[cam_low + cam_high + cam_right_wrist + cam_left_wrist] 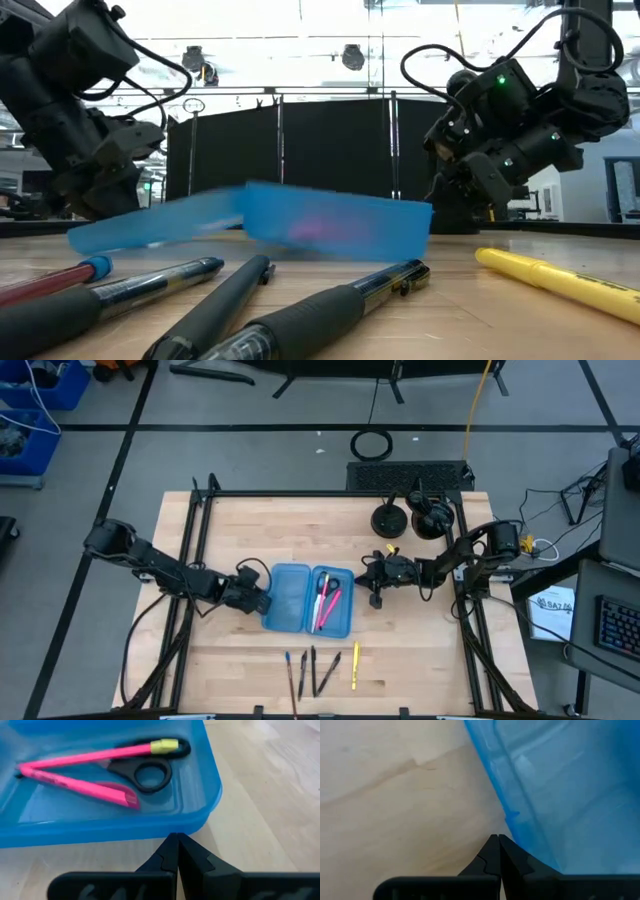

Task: Pick & place school supplies into a supply box
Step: Adjust the blue supply box

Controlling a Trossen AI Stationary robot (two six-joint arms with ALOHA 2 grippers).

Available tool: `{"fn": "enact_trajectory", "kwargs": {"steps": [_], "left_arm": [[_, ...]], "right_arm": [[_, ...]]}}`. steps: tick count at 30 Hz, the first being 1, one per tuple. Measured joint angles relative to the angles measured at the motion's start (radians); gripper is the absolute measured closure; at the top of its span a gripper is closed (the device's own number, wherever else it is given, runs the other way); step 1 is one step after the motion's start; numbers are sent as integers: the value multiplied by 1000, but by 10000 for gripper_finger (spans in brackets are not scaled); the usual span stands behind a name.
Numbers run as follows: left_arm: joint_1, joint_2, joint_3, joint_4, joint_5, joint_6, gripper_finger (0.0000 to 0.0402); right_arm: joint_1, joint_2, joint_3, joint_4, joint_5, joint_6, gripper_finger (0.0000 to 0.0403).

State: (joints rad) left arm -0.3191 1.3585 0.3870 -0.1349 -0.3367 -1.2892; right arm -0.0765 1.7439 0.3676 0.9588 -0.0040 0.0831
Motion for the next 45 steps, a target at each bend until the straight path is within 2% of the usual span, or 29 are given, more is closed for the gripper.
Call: {"fn": "enact_trajectory", "kwargs": {"steps": [18, 28, 38, 45], "left_arm": [[-7, -1, 2, -66, 81, -15, 401], [25, -29, 4, -121, 163, 66, 401], [7, -31, 87, -269, 233, 101, 400], [1, -23, 126, -305, 234, 102, 400]], "right_arm": [[-9, 0, 1, -25, -27, 39, 403], [-9, -1, 2, -57, -27, 47, 403], [-27, -1, 2, -59, -26, 35, 403], [-52, -1, 2, -58, -28, 9, 403]]}}
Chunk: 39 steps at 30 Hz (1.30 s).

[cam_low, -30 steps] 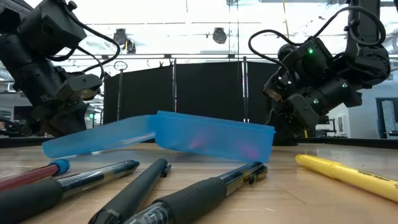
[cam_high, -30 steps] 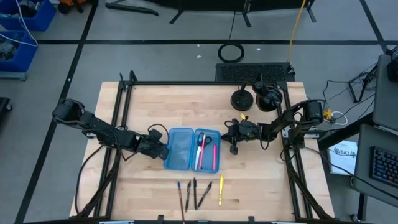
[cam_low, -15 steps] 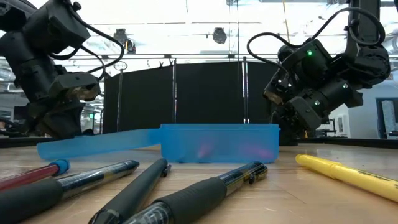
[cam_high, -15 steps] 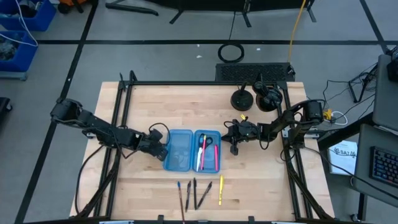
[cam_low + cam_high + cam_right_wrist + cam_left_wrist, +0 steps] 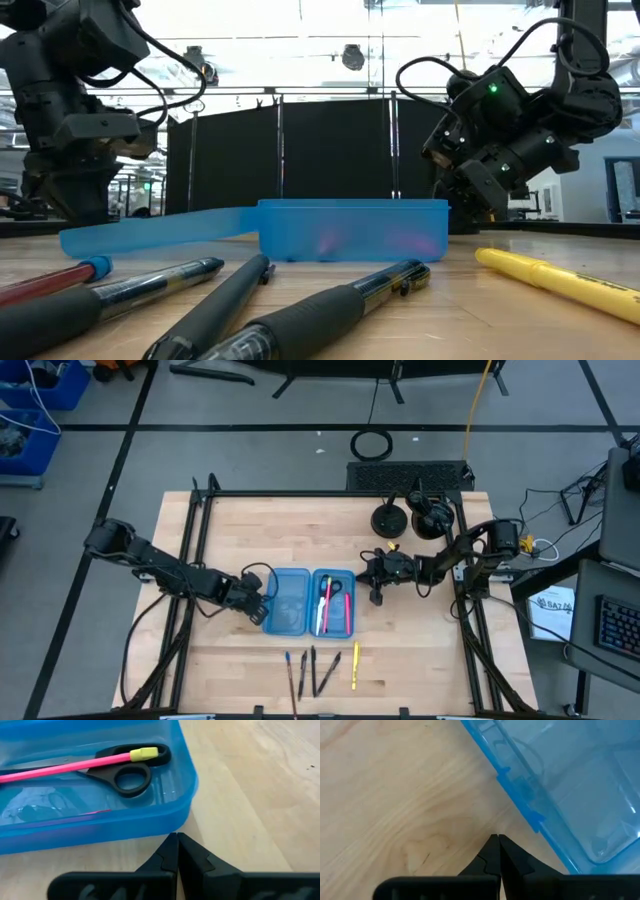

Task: Pick & place school supplies into a supply box
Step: Adjust the blue supply box, then put the yellow pen into the blue supply box

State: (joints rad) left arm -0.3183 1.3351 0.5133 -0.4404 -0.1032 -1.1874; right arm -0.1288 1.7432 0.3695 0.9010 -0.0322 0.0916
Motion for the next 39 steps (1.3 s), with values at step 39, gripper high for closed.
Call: {"fn": "enact_trajectory", "kwargs": {"steps": [39], "left_arm": [[-178, 7, 142, -249, -84, -25, 396]], "right_arm": [[-10, -225, -72, -243, -231, 18, 403]]}}
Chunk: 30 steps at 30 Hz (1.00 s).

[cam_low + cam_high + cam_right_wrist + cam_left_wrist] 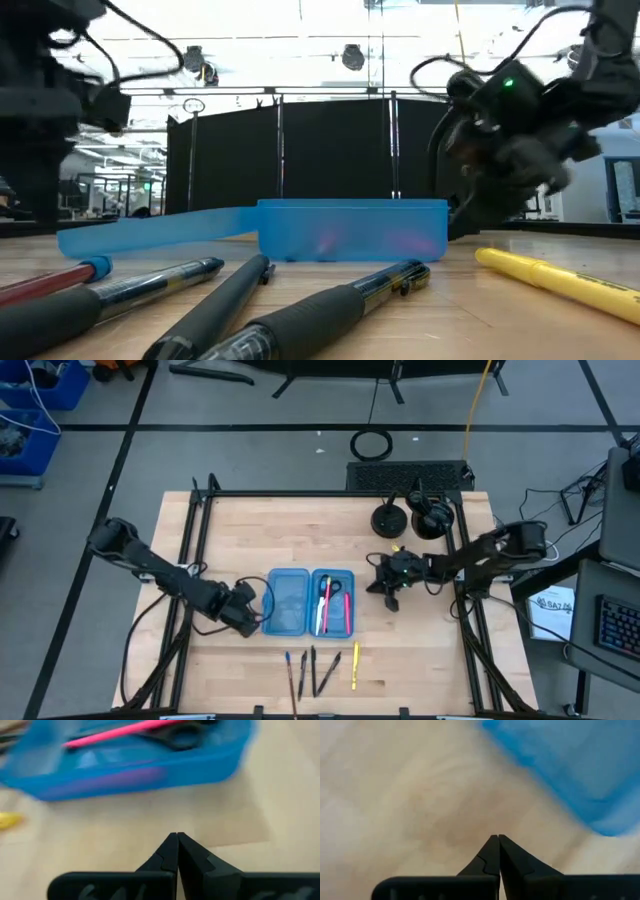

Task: Pick & place school supplies into a supply box
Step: Put the yellow pen into the blue supply box

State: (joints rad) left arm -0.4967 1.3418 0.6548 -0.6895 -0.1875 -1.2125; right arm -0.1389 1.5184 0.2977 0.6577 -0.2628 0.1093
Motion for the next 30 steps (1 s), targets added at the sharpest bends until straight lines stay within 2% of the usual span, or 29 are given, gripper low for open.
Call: {"fn": "enact_trajectory", "kwargs": {"steps": [3, 6, 11, 14, 16, 19, 24, 28, 30], "left_arm": [[-39, 0, 3, 63, -24, 15, 396], [-91, 0, 2, 176, -121, 150, 399], [-165, 0, 3, 437, -337, 629, 398], [-158, -36, 3, 557, -371, 913, 399], [-127, -92, 3, 582, -374, 1052, 398], [-52, -228, -2, 583, -336, 1220, 399], [108, -521, -79, 598, -197, 1450, 400], [260, -739, -214, 671, 8, 1508, 399], [328, -827, -288, 702, 97, 1514, 400]], "right_arm": [[25, -86, -30, 19, -3, 3, 403], [61, -164, -60, 7, -4, 4, 403], [134, -286, -69, 11, 0, 41, 403], [190, -345, -68, 12, 19, 62, 403], [228, -375, -64, 7, 80, 72, 403], [267, -406, -53, 3, 157, 88, 403], [326, -415, -8, -14, 256, 112, 403], [398, -415, 88, -127, 408, 114, 403], [446, -415, 167, -250, 504, 108, 403]]}}
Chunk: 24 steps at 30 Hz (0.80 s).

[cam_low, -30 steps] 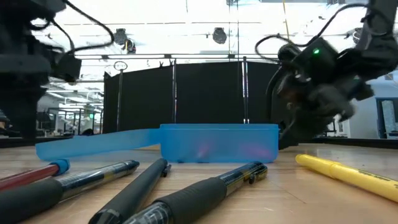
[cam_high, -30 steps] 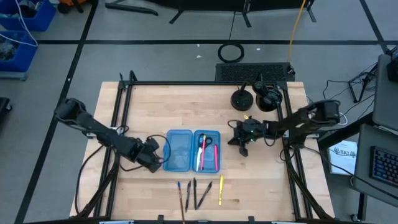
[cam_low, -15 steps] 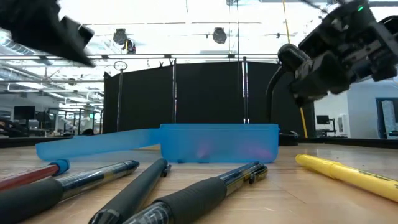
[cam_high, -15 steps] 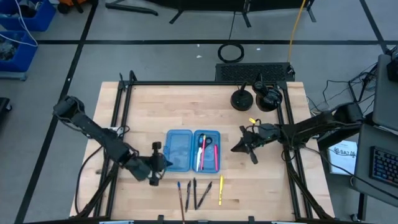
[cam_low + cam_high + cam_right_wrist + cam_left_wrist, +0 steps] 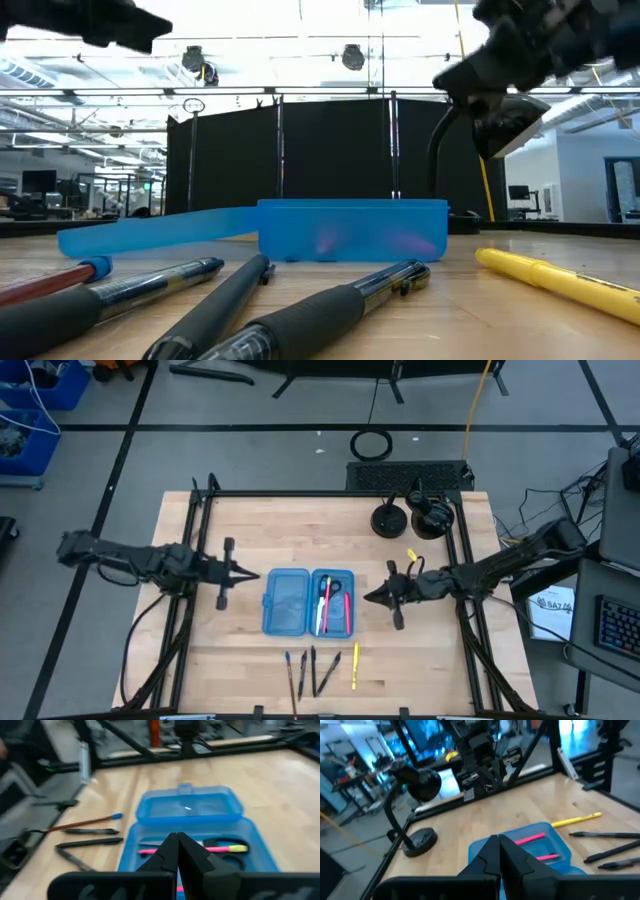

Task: Pick & place school supplies into a supply box
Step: Put the yellow pen into the blue supply box

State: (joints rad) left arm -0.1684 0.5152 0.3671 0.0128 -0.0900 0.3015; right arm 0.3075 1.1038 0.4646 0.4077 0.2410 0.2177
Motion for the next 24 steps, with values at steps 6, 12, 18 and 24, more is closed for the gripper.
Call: {"fn": "enact_trajectory", "kwargs": {"steps": [6, 12, 18, 24], "left_arm": [[187, -127, -132, 4, 133, -80, 400], [369, -108, -186, 50, 316, -22, 400], [495, -77, -192, 101, 321, -52, 390], [547, -70, -192, 116, 309, -52, 394]], "right_arm": [[148, 67, 329, -472, 269, 146, 403], [226, 289, 637, -658, 285, 319, 403], [267, 549, 990, -1017, 278, 664, 403], [311, 728, 1177, -1310, 52, 1184, 403]]}}
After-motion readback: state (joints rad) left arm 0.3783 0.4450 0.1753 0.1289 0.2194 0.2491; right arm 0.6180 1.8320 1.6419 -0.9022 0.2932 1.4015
